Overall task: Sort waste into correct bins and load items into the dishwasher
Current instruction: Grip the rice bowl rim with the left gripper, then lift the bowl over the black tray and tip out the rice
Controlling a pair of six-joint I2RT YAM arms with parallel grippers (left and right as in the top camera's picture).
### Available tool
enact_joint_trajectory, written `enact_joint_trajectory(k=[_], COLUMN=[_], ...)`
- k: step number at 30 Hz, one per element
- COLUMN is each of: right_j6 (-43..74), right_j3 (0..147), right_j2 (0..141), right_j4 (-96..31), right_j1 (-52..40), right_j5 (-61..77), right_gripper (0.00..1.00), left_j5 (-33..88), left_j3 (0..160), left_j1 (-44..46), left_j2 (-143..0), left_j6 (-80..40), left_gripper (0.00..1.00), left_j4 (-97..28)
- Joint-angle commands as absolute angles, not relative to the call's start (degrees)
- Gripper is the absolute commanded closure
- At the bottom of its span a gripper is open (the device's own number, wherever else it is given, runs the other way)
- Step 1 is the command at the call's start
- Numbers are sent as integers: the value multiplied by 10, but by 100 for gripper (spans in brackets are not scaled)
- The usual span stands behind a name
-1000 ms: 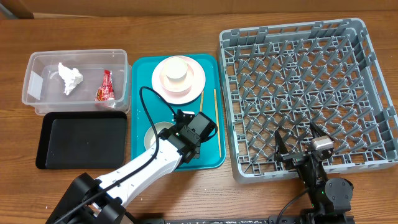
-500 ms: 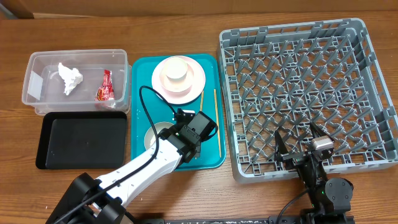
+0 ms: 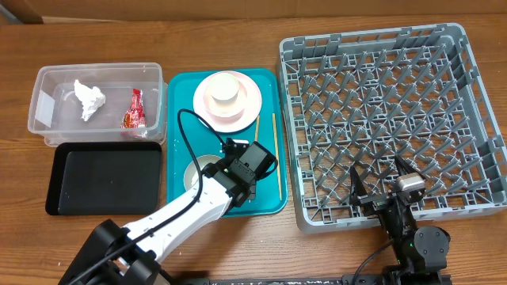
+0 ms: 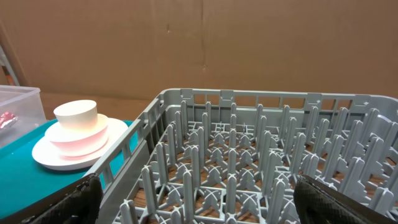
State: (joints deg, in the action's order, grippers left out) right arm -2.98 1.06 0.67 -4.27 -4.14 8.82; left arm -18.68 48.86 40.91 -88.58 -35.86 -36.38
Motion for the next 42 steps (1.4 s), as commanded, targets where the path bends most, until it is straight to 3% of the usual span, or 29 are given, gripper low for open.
enact_joint_trajectory(k=[1, 7, 15, 25, 30, 42], right_j6=[-30, -30, -30, -30, -30, -30], right_j3=[4, 4, 4, 4, 4, 4], right_j2=[2, 2, 2, 2, 2, 2], right_j4=[-40, -40, -40, -40, -40, -40], right_j1=[-40, -40, -40, -40, -40, -40], right_j5=[91, 91, 91, 91, 91, 91], right_gripper=[0, 0, 0, 0, 0, 0], left_j5=[-194, -197, -199, -105, -42, 152], left_j3=[484, 484, 500, 672, 730, 733], left_j1=[408, 408, 408, 382, 314, 77], left_j2=[-916, -932, -932, -931, -925, -875], left_j6=[-364, -364, -364, -311, -282, -166], left_gripper=[88, 96, 96, 96, 96, 96], left_j4=[-355, -355, -368, -522, -592, -613])
